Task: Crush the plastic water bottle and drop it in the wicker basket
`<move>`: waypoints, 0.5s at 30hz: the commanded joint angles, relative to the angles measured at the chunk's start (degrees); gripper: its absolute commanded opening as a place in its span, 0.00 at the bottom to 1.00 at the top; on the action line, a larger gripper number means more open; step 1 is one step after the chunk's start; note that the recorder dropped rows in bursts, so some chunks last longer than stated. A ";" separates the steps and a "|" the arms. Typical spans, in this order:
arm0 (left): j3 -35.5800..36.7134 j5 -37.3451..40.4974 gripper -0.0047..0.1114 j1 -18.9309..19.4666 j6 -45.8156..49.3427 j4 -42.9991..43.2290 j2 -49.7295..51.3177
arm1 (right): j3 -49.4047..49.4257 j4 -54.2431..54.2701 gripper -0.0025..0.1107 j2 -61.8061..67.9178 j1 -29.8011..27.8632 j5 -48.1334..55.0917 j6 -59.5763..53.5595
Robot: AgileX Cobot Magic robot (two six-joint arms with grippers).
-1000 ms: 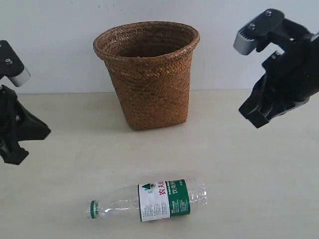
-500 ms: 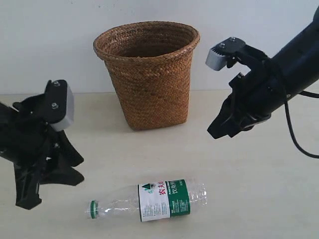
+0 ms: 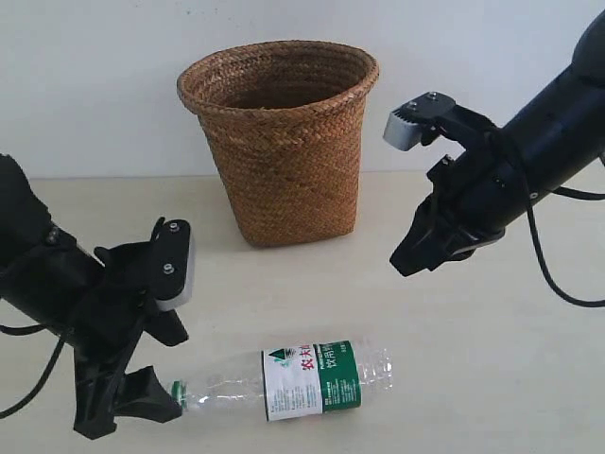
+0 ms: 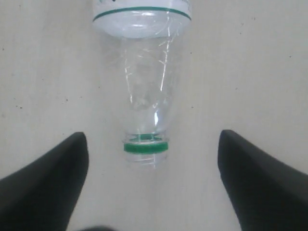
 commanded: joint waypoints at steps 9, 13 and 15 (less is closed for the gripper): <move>-0.12 -5.28 0.61 -0.44 1.95 0.14 8.45 | -0.27 1.12 0.02 -0.10 0.06 -0.19 -0.54; -0.12 -7.35 0.61 -0.44 3.10 -0.13 9.81 | 0.04 2.00 0.02 -0.10 0.06 -0.06 -0.54; -0.12 -7.52 0.61 -0.44 4.21 -0.40 10.03 | 0.44 2.60 0.02 0.40 0.06 -0.06 -0.54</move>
